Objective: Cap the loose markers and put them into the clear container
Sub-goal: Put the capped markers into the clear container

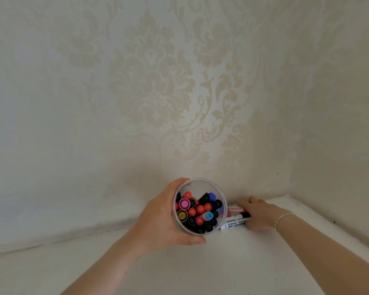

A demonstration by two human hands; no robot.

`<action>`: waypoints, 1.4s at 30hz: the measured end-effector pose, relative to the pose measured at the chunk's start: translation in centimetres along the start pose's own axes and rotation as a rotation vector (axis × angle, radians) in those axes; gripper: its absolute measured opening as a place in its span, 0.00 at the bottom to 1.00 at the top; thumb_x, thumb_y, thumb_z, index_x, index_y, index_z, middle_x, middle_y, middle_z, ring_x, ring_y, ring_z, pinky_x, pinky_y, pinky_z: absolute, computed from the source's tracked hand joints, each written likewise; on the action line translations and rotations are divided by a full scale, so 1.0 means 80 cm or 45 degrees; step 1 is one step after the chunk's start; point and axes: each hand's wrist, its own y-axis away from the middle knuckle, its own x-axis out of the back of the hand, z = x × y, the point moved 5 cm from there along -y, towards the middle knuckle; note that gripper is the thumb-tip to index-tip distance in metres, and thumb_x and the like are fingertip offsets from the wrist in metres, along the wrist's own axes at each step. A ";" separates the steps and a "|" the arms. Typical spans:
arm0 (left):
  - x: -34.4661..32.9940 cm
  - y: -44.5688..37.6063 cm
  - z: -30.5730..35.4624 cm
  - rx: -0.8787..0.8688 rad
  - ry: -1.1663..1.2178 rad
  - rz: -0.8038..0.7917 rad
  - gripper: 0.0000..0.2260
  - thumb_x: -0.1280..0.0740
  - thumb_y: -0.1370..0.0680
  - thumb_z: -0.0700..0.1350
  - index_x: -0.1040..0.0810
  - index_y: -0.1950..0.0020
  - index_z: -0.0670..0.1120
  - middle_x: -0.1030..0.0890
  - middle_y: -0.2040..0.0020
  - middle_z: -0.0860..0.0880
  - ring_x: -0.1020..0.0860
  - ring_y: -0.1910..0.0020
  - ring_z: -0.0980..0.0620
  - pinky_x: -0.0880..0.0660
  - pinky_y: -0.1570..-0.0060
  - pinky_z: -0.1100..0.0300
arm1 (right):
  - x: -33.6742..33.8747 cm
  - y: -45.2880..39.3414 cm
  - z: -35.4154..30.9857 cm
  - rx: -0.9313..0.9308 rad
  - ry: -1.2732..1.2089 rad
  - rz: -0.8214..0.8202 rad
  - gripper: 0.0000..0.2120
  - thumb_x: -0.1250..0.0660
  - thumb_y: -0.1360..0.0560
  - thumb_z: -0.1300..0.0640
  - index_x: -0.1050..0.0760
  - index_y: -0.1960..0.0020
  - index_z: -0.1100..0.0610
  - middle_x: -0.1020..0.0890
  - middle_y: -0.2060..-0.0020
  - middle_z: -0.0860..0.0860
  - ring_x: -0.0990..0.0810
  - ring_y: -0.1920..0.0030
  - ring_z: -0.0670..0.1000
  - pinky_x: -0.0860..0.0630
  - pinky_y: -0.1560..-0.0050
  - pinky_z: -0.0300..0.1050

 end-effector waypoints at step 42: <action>-0.003 -0.001 0.004 0.014 -0.022 -0.009 0.51 0.21 0.49 0.66 0.43 0.31 0.66 0.29 0.38 0.69 0.29 0.39 0.70 0.28 0.38 0.64 | -0.022 0.025 0.038 -0.428 -2.173 -0.232 0.09 0.32 0.25 0.58 0.22 0.49 0.64 0.22 0.64 0.58 0.26 0.73 0.48 0.28 0.78 0.36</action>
